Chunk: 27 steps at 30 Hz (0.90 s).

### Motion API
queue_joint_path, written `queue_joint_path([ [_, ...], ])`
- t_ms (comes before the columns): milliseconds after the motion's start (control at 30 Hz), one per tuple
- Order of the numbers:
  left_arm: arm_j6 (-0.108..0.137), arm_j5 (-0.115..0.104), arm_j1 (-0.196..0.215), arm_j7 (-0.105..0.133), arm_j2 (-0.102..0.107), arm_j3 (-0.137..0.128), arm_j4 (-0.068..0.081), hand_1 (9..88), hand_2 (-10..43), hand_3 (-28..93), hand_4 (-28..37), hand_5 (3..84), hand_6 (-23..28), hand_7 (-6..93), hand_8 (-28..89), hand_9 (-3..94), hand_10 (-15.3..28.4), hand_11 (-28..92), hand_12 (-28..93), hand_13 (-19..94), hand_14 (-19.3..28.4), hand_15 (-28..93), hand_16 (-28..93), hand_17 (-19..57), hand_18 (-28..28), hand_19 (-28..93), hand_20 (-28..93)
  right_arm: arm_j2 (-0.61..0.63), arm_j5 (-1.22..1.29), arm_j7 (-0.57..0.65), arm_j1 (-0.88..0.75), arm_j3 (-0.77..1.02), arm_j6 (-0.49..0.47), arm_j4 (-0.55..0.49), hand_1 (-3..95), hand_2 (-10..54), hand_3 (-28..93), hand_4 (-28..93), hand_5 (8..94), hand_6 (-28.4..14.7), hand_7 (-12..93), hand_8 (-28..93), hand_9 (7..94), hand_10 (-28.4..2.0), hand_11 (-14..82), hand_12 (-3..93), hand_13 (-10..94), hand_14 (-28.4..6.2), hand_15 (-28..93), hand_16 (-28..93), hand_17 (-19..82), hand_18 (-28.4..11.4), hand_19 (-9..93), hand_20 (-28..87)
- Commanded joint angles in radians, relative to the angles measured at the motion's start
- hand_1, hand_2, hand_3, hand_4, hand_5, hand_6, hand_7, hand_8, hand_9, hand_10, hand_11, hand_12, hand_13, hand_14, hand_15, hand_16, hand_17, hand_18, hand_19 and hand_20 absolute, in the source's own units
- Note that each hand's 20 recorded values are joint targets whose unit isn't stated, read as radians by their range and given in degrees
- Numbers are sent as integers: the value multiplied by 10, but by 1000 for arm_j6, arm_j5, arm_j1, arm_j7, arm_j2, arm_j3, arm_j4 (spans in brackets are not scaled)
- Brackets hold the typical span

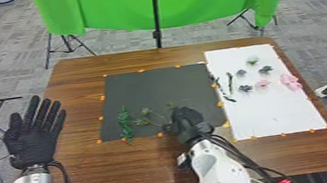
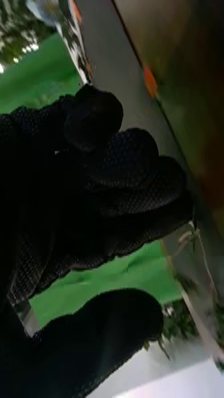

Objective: Arrange flowers

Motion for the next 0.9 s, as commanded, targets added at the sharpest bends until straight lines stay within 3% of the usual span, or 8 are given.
queue_joint_path([
  [33, 13, -14, -5, -22, -13, 17, 8, 249, 133, 762, -283, 418, 69, 105, -91, 366, 124, 146, 93, 280, 129, 243, -38, -60, 123, 255, 101, -9, 6, -26, -24, -49, -33, 4, 221, 59, 850, -189, 683, -79, 248, -106, 629, -229, 515, 299, 611, -205, 783, 280, 357, -284, 932, 574],
  [200, 13, -17, -1, -24, -14, 17, 8, 249, 133, 764, -283, 417, 68, 107, -92, 365, 124, 146, 93, 281, 128, 242, -36, -58, 122, 252, 104, -9, 17, -1, -32, -28, -35, 0, 220, 57, 855, -192, 675, -79, 250, -106, 629, -228, 511, 299, 611, -204, 781, 280, 356, -284, 932, 570],
  [367, 11, -16, 8, -17, -16, 9, 3, 250, 135, 762, -283, 418, 71, 106, -93, 366, 129, 146, 92, 281, 133, 247, -35, -60, 125, 255, 107, 10, -4, 39, -13, 16, 22, -25, 229, 53, 848, -196, 679, -81, 255, -106, 629, -228, 510, 296, 612, -204, 781, 276, 357, -284, 932, 569],
  [500, -19, 16, 13, -16, -18, 6, 8, 251, 137, 760, -283, 421, 76, 98, -92, 368, 136, 149, 92, 279, 140, 256, -37, -65, 128, 265, 109, 30, 4, 116, 36, 102, 24, -34, 250, 16, 828, -182, 678, -73, 395, -111, 652, -226, 553, 317, 643, -195, 803, 286, 390, -284, 932, 624],
  [600, -27, 15, 16, -16, -16, 6, 6, 255, 136, 758, -283, 421, 80, 94, -92, 367, 144, 148, 90, 277, 150, 265, -39, -72, 135, 278, 109, 52, -32, 158, 79, 170, 64, 10, 280, -30, 811, -179, 655, -80, 446, -120, 634, -230, 563, 327, 637, -196, 811, 293, 393, -284, 932, 647],
  [700, -28, 21, 21, -13, -16, 4, 4, 256, 136, 756, -283, 422, 83, 90, -91, 367, 149, 149, 90, 277, 155, 274, -42, -75, 137, 283, 107, 85, -49, 194, 113, 223, 93, 47, 290, -66, 806, -187, 614, -98, 424, -137, 602, -243, 524, 293, 608, -203, 799, 282, 389, -284, 932, 650],
  [900, -20, 12, 27, 1, -18, 3, 0, 259, 135, 755, -283, 424, 86, 87, -91, 368, 152, 150, 89, 277, 158, 281, -49, -77, 139, 288, 103, 115, -91, 203, 224, 251, 101, 182, 290, -95, 812, -247, 476, -146, 323, -124, 488, -273, 471, 220, 520, -225, 804, 229, 401, -284, 932, 702],
])
